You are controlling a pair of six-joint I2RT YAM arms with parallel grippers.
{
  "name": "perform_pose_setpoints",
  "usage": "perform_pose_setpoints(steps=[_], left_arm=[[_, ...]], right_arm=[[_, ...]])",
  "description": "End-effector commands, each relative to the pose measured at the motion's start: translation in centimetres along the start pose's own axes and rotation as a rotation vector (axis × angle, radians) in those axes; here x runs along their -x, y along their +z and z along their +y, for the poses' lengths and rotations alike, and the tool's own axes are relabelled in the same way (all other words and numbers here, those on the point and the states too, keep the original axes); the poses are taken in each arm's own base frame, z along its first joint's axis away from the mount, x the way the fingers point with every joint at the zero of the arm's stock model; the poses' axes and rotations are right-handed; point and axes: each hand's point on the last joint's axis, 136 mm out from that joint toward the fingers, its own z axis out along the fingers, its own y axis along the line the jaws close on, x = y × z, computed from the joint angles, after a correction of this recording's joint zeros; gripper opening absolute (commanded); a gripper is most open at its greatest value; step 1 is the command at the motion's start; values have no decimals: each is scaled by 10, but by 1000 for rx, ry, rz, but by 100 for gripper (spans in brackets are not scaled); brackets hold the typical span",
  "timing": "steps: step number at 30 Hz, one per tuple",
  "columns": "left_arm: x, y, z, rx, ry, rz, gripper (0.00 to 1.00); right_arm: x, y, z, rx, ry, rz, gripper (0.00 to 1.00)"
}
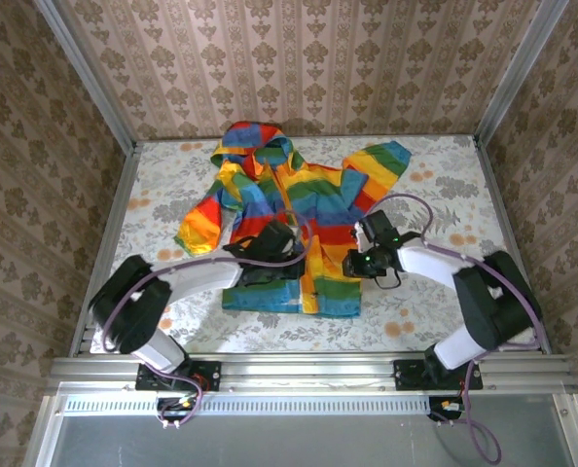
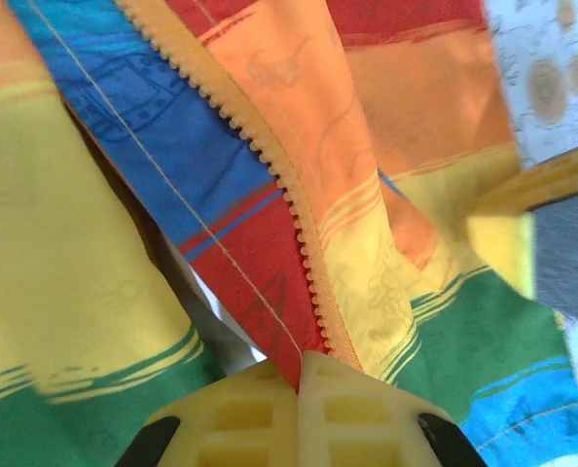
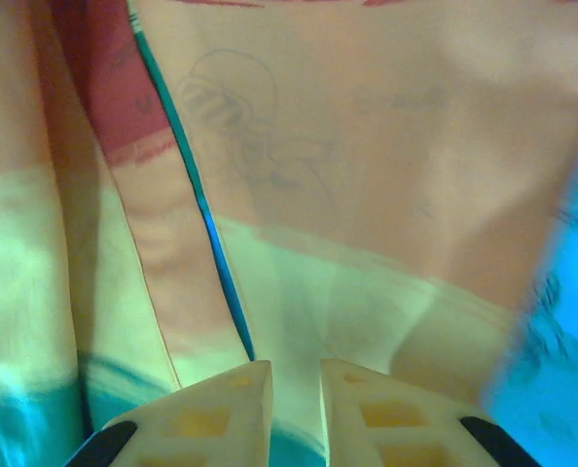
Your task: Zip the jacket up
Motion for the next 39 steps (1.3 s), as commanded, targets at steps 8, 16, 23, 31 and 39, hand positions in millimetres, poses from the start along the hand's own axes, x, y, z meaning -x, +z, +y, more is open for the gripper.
perform_pose_setpoints(steps=[8, 16, 23, 31, 39], left_arm=[[31, -33, -27, -284, 150, -178, 0], [34, -37, -40, -389, 163, -189, 0], [38, -40, -41, -447, 153, -199, 0], [41, -34, -40, -462, 149, -189, 0], [45, -38, -36, -426, 135, -180, 29]], right_arm=[[19, -58, 71, 363, -197, -225, 42], [19, -44, 87, 497, -133, -176, 50], [15, -32, 102, 607, -105, -104, 57], [9, -27, 122, 681, -132, -42, 52], [22, -50, 134, 661, -213, -176, 5]])
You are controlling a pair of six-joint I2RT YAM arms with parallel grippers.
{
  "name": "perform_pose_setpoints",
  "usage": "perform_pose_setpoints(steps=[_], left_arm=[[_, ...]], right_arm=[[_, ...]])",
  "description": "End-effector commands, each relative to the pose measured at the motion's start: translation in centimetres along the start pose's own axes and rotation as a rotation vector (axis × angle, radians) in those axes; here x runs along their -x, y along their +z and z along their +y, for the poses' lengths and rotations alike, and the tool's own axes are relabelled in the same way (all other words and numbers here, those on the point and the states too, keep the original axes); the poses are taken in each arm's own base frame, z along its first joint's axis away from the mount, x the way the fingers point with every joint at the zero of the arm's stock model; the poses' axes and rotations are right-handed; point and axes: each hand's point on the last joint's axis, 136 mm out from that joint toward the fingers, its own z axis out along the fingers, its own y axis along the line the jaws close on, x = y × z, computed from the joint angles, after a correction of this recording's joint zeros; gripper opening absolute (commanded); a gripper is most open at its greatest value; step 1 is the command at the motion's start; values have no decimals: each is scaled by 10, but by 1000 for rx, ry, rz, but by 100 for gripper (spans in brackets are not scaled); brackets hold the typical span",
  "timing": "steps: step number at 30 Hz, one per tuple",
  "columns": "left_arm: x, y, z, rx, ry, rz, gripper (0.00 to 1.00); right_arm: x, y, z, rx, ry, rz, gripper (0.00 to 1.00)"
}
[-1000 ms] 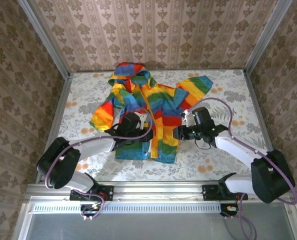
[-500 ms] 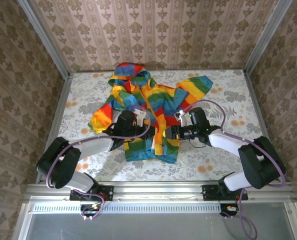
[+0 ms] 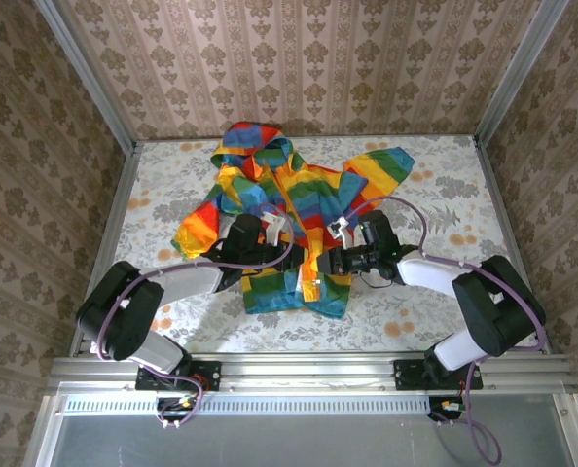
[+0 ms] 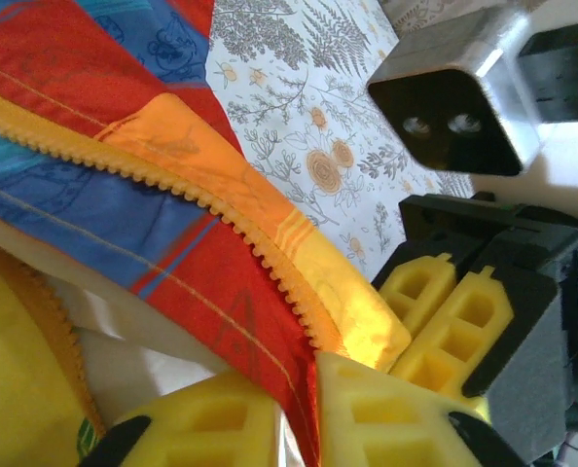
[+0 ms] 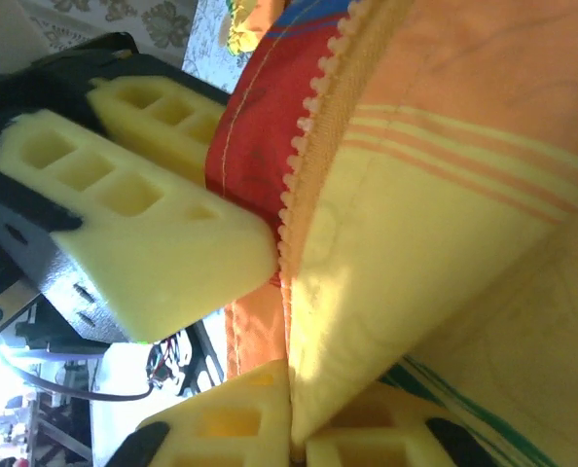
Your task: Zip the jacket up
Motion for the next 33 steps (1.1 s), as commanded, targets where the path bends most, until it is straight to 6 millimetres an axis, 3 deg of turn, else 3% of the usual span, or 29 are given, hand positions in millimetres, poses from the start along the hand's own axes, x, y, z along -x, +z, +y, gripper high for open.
perform_pose_setpoints(steps=[1, 3, 8, 15, 26, 33], left_arm=[[17, -9, -10, -5, 23, -23, 34], [20, -17, -11, 27, 40, -26, 41], [26, -44, -17, 111, 99, -34, 48], [31, -77, -37, 127, 196, -115, 41], [4, -50, -74, 143, 383, -57, 32], [11, -51, -85, 201, 664, -137, 36]], right_arm=[[24, -13, 27, 3, -132, -104, 3], [32, -24, 41, -17, -212, -161, 1], [43, -40, 54, -80, -324, -250, 0], [64, -53, 68, -118, -405, -336, 0], [77, -47, 72, -122, -362, -327, 0], [72, -45, 69, -144, -330, -291, 0]])
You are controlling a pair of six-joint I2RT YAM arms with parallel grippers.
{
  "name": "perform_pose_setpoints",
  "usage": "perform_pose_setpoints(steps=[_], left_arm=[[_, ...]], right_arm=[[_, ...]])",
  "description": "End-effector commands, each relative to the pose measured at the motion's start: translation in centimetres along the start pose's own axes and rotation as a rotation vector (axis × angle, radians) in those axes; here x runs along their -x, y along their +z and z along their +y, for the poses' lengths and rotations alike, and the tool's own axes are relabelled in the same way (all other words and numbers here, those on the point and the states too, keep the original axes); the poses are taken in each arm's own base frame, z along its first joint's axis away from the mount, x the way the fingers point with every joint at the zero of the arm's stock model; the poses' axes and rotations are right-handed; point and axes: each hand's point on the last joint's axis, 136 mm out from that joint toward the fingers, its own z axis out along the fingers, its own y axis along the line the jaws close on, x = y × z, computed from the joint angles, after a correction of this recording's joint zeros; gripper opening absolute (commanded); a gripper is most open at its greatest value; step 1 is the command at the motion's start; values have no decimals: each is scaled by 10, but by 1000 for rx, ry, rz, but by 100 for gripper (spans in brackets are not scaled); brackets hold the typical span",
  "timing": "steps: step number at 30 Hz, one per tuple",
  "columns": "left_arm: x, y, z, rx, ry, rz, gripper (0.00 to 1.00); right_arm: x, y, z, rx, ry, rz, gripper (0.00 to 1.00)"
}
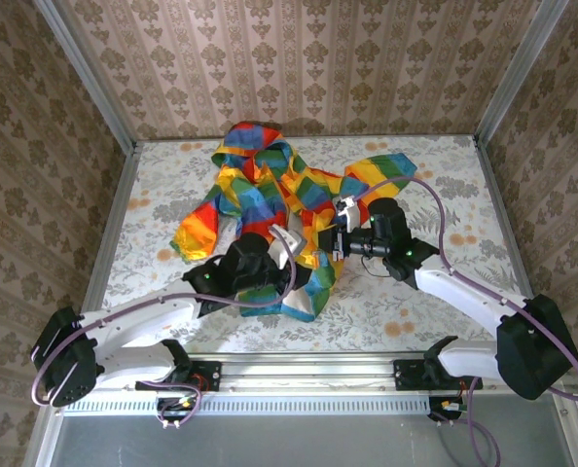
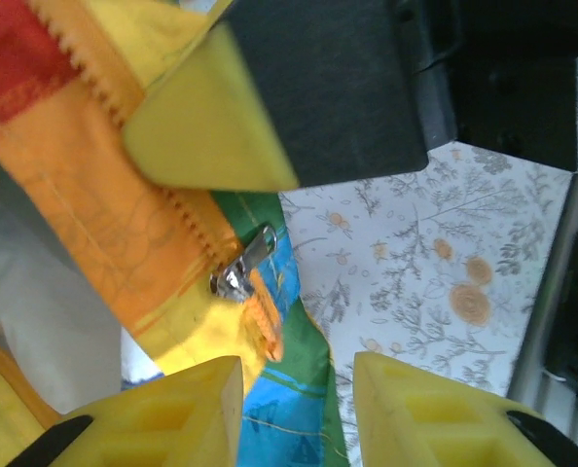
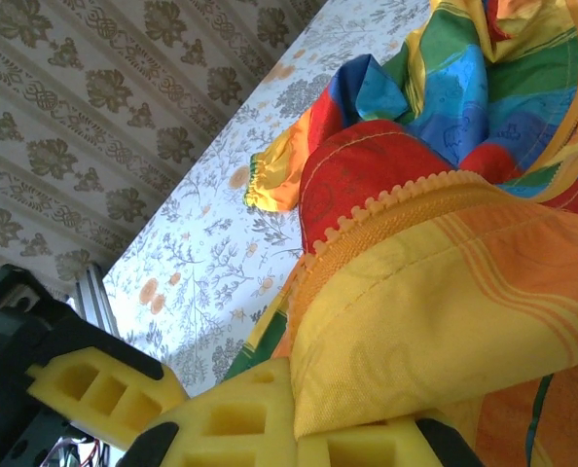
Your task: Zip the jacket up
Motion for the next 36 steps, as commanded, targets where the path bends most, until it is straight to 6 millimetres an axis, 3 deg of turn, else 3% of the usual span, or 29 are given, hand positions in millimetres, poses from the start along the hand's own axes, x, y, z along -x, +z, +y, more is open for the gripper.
perform_pose_setpoints(steps=[1, 5, 11, 27, 34, 36], left_arm=[[21, -8, 11, 93, 171, -92, 37], [23, -4, 4, 64, 328, -127, 39], [17, 3, -2, 49, 556, -181, 32], [6, 21, 8, 51, 625, -115, 29], [-1, 21, 11, 79, 665, -82, 0], [-2, 20, 10, 80, 677, -77, 0]], right_arm=[[9, -1, 4, -15, 7, -5, 0], [7, 0, 5, -17, 12, 13, 0], [4, 4, 8, -3, 13, 36, 0], [1, 6, 15, 13, -5, 52, 0], [2, 6, 15, 7, -1, 50, 0], [3, 5, 15, 6, 2, 47, 0]])
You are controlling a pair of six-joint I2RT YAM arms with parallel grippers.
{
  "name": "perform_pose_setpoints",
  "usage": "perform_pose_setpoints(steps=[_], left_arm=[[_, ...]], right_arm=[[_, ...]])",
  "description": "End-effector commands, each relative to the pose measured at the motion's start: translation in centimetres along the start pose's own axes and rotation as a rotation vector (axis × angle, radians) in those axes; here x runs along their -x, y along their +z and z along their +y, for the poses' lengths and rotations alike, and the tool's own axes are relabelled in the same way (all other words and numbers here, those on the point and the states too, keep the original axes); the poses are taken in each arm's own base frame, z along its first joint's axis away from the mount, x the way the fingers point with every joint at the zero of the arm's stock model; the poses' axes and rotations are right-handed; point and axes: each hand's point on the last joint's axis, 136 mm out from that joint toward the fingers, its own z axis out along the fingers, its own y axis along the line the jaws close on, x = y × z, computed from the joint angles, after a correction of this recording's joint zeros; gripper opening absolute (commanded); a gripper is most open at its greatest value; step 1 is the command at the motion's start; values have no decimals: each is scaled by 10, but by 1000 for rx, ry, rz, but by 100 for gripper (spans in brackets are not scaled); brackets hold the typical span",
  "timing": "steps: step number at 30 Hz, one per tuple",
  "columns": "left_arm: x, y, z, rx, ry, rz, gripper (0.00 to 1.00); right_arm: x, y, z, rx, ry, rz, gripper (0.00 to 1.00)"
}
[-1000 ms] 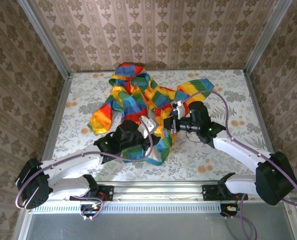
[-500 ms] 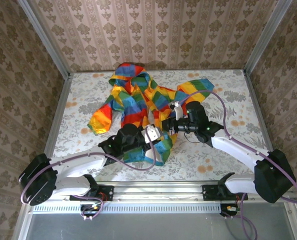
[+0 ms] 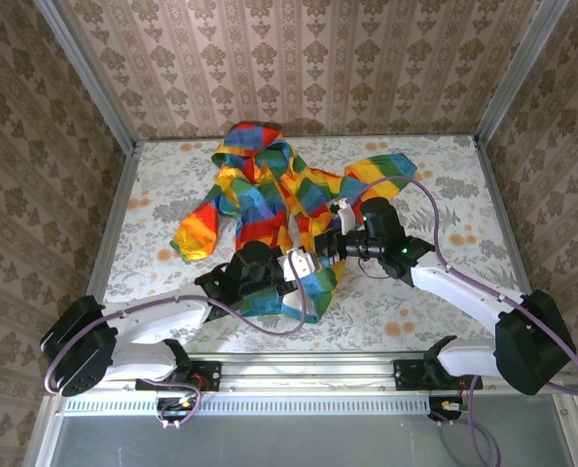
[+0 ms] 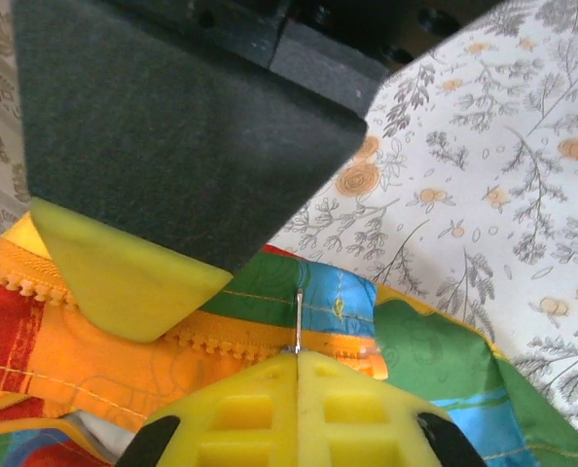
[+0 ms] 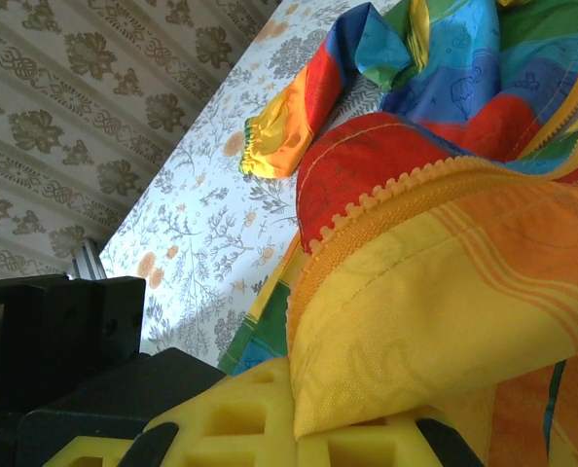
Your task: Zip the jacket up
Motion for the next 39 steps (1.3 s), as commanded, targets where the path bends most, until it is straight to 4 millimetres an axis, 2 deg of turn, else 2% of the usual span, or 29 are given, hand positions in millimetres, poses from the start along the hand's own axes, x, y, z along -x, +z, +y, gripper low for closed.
perform_pose_setpoints(steps=[1, 15, 19, 26, 33, 39], left_arm=[[5, -1, 1, 4, 44, 4, 0], [-4, 7, -36, -87, 128, 67, 0], [1, -3, -26, -18, 107, 36, 0], [14, -17, 1, 112, 149, -13, 27], [12, -4, 10, 102, 190, 20, 35], [8, 10, 7, 73, 220, 46, 38]], right_arm=[[17, -3, 11, 14, -20, -31, 0], [23, 1, 9, -1, 10, -33, 0], [22, 2, 7, -8, 15, -27, 0], [19, 4, 6, -11, 26, -9, 0], [16, 5, 10, 1, 11, 5, 0], [13, 7, 14, 10, -1, 20, 0]])
